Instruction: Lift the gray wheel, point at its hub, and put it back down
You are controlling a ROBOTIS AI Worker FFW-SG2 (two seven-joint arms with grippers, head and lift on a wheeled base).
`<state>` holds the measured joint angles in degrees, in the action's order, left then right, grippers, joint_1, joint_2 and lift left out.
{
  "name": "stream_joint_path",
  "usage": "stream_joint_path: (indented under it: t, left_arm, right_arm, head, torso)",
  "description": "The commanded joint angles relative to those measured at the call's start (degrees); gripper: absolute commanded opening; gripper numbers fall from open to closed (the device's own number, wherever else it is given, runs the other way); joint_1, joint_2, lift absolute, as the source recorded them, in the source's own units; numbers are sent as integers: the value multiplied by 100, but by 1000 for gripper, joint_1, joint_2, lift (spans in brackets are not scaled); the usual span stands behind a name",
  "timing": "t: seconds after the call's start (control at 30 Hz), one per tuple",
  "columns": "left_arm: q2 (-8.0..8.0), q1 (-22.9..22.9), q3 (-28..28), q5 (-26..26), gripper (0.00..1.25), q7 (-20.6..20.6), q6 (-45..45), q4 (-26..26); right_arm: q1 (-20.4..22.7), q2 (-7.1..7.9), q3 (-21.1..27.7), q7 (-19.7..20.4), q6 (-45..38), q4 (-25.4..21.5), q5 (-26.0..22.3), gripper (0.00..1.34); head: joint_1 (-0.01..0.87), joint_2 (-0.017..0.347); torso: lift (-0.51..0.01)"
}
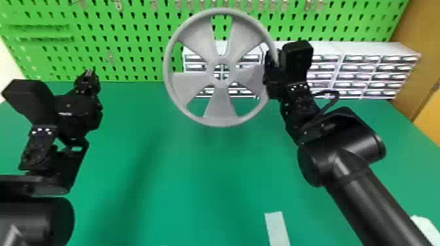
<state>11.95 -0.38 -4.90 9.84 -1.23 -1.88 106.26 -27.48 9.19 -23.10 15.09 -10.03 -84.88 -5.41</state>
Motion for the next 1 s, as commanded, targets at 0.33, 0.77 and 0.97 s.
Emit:
stream_joint_path:
  t: [0.33, 0.77, 0.97]
  left_arm:
    - [0, 12, 51, 27, 26, 9, -84, -9]
    - [0, 3, 95, 53, 26, 17, -93, -35]
    - [0, 3, 103, 62, 26, 17, -119, -44]
  right_arm:
    - [-161, -242, 298, -217, -3067, -415, -681, 9]
    - [-460, -365, 271, -217, -4552, 112, -1094, 9]
    - [-583, -374, 262, -419, -4816, 551, -1393, 9]
  head:
    - [692, 48]
    - [692, 48]
    - [692, 48]
  torso:
    - [-88]
    - [-88]
    - [-88]
